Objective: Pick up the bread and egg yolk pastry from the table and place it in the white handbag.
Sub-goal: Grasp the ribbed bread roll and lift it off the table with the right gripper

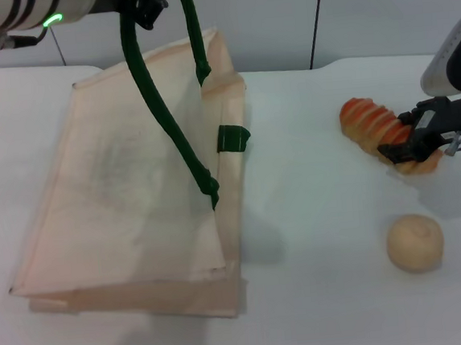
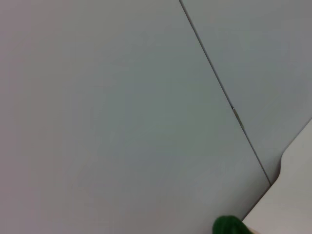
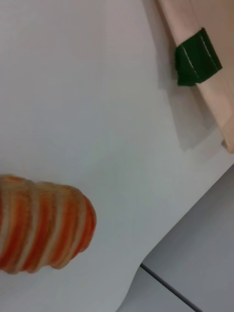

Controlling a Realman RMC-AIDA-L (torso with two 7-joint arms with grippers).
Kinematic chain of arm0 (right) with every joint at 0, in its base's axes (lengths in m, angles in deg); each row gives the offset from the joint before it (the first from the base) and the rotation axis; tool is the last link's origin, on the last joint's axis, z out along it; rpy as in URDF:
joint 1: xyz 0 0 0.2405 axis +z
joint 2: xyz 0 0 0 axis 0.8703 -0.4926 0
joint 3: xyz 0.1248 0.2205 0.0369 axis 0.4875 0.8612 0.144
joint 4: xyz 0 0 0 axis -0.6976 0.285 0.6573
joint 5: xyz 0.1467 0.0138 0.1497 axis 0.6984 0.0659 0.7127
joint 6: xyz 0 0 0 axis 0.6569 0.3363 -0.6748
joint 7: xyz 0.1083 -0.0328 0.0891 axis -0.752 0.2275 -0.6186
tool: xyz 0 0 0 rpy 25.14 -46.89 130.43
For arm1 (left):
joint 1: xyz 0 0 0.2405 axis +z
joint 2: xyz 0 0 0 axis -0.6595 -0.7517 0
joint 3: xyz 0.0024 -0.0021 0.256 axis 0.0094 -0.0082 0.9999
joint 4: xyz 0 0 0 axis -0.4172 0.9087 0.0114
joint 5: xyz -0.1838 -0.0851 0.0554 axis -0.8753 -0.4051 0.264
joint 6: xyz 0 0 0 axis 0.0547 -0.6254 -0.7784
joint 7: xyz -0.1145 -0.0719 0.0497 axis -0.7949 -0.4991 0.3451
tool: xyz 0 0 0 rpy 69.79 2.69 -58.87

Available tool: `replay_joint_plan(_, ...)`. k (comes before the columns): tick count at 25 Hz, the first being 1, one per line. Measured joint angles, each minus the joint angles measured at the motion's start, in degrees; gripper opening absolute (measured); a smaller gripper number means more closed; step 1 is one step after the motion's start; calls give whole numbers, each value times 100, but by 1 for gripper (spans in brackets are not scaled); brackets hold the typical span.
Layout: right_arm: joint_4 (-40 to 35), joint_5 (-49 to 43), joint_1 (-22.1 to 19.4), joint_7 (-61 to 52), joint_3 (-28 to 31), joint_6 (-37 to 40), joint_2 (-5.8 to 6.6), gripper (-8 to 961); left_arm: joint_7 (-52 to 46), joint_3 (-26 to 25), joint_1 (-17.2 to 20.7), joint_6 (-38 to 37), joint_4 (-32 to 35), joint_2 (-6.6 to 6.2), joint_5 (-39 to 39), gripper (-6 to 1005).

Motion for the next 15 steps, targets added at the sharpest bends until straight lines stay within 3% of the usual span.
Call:
replay_joint_plan(7, 252, -2, 100, -10, 0, -109, 12, 627, -2, 11, -18, 0, -10, 0, 0, 123)
replay_joint_plan(15, 238, -5, 110, -29, -24, -176, -10, 583, -1, 18, -11, 0, -44, 0, 2, 123)
